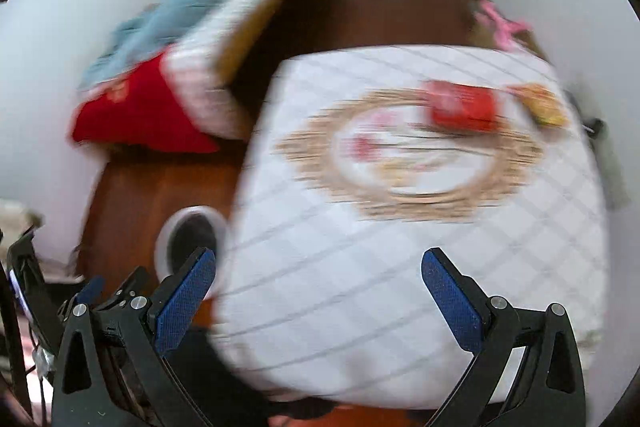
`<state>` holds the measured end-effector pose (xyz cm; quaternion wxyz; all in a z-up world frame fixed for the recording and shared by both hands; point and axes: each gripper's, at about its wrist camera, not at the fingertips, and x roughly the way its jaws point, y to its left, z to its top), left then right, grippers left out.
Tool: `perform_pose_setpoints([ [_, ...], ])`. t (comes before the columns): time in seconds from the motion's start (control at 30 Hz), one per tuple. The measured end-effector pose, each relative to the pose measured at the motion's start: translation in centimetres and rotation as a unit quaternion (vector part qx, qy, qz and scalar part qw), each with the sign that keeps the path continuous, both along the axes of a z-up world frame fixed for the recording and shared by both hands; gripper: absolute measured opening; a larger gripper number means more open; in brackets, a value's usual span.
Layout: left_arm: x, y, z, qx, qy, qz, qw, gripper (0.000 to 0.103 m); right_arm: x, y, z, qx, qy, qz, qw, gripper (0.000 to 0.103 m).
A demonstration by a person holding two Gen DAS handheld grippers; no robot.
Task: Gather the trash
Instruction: 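Move both tools back from the bin to the table, then grasp the red cola can with the left tool while the right tool grasps the yellow chip bag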
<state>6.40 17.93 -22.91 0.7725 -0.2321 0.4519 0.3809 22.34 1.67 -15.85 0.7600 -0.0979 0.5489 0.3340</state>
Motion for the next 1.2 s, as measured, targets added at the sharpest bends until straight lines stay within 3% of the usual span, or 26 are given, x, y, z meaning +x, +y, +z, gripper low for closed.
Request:
perform_pose_setpoints([
  [0.23, 14.4, -2.9, -4.2, -0.072, 0.005, -0.039, 0.9966, 0.103, 17.4, -5.7, -3.7, -0.128, 0.003, -0.075, 0.989, 0.103],
  [0.4, 21.4, -3.8, -6.1, -0.155, -0.017, -0.041, 0.9869, 0.103, 28.8, -6.6, -7.8, -0.169, 0.016, -0.109, 0.979, 0.103],
  [0.5, 24.0, -4.4, -6.2, -0.211, -0.053, -0.039, 0.9753, 0.103, 33.0, -5.6, -10.3, -0.184, 0.025, -0.107, 0.977, 0.103],
  [0.6, 26.0, -4.8, -6.6, -0.27, -0.093, -0.026, 0.9581, 0.103, 36.3, -4.7, -12.6, -0.185, 0.038, -0.1, 0.977, 0.103],
  [0.73, 29.0, -5.1, -7.6, -0.335, -0.122, -0.022, 0.9341, 0.103, 38.1, -4.4, -15.0, -0.161, 0.069, -0.103, 0.979, 0.102],
  [0.77, 29.8, -5.0, -7.9, -0.344, -0.127, -0.022, 0.9301, 0.103, 38.0, -4.6, -15.3, -0.16, 0.072, -0.103, 0.979, 0.095],
  [0.8, 30.3, -4.8, -8.2, -0.345, -0.126, -0.02, 0.9299, 0.099, 37.8, -4.9, -15.7, -0.158, 0.077, -0.099, 0.979, 0.085],
  [0.83, 30.8, -4.7, -8.5, -0.345, -0.125, -0.019, 0.9298, 0.096, 37.5, -5.0, -15.7, -0.16, 0.075, -0.095, 0.98, 0.083],
  [0.93, 31.6, -4.1, -8.5, -0.333, -0.137, -0.013, 0.9327, 0.076, 36.5, -5.1, -15.4, -0.177, 0.046, -0.078, 0.98, 0.066],
  [1.0, 31.7, -3.7, -7.9, -0.309, -0.142, -0.015, 0.9404, 0.052, 35.9, -5.4, -15.3, -0.18, 0.034, -0.073, 0.98, 0.053],
  [1.07, 31.8, -3.5, -7.1, -0.284, -0.138, -0.026, 0.9486, 0.047, 35.1, -5.8, -15.2, -0.182, 0.025, -0.069, 0.981, 0.05],
  [1.2, 31.4, -4.0, -5.4, -0.223, -0.118, -0.071, 0.965, 0.046, 33.4, -6.6, -14.9, -0.163, 0.027, -0.074, 0.983, 0.043],
])
